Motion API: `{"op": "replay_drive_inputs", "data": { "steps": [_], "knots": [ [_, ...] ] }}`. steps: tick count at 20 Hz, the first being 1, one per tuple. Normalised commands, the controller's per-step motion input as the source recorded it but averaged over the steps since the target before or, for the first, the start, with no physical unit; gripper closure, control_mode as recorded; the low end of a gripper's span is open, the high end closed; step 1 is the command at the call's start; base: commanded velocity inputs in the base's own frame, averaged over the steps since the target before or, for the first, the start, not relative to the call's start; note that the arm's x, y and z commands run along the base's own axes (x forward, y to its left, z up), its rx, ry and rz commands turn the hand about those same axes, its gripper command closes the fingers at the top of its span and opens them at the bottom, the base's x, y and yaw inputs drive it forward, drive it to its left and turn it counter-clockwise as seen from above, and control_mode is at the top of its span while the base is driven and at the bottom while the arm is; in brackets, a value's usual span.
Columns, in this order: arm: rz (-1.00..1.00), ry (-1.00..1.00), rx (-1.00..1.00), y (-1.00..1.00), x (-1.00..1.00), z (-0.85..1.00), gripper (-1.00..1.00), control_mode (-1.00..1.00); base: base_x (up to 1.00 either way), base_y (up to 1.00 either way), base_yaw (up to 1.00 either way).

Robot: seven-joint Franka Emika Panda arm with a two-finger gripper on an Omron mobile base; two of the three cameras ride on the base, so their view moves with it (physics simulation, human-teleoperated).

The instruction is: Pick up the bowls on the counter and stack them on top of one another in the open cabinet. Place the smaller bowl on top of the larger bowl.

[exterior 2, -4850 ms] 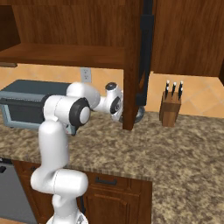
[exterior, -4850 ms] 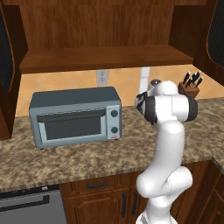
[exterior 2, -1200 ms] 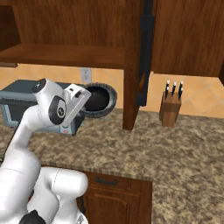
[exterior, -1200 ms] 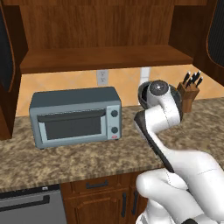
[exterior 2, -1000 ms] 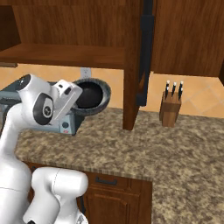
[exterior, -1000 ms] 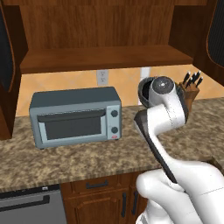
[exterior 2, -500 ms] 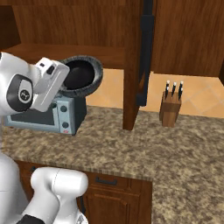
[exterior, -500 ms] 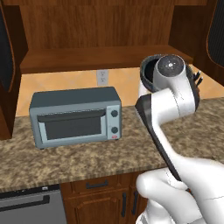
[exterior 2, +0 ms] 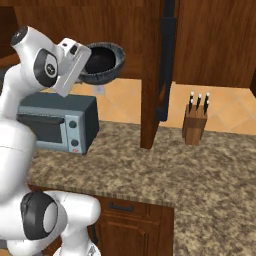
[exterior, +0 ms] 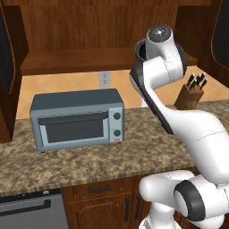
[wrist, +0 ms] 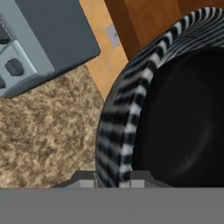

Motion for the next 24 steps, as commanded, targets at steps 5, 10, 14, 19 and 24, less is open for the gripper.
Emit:
{"op": "replay_drive_inputs", "data": {
  "steps": [5, 10, 14, 19, 24],
  "knots": [
    [0.01, 0.00, 0.00, 0.00, 1.00, -0.03, 1.00, -1.00, 0.00, 0.00, 0.00],
    [0.00, 0.00, -0.02, 0.00, 1.00, -0.01, 1.00, -1.00, 0.00, 0.00, 0.00],
    [0.02, 0.00, 0.00, 0.00, 1.00, -0.07, -1.00, -1.00, 0.00, 0.00, 0.00],
    [0.00, -0.03, 0.00, 0.05, 0.29, -0.03, -1.00, -1.00, 0.00, 0.00, 0.00],
    [0.00, -0.14, 0.00, 0.44, -1.00, -0.05, -1.00, -1.00, 0.00, 0.00, 0.00]
  ]
}}
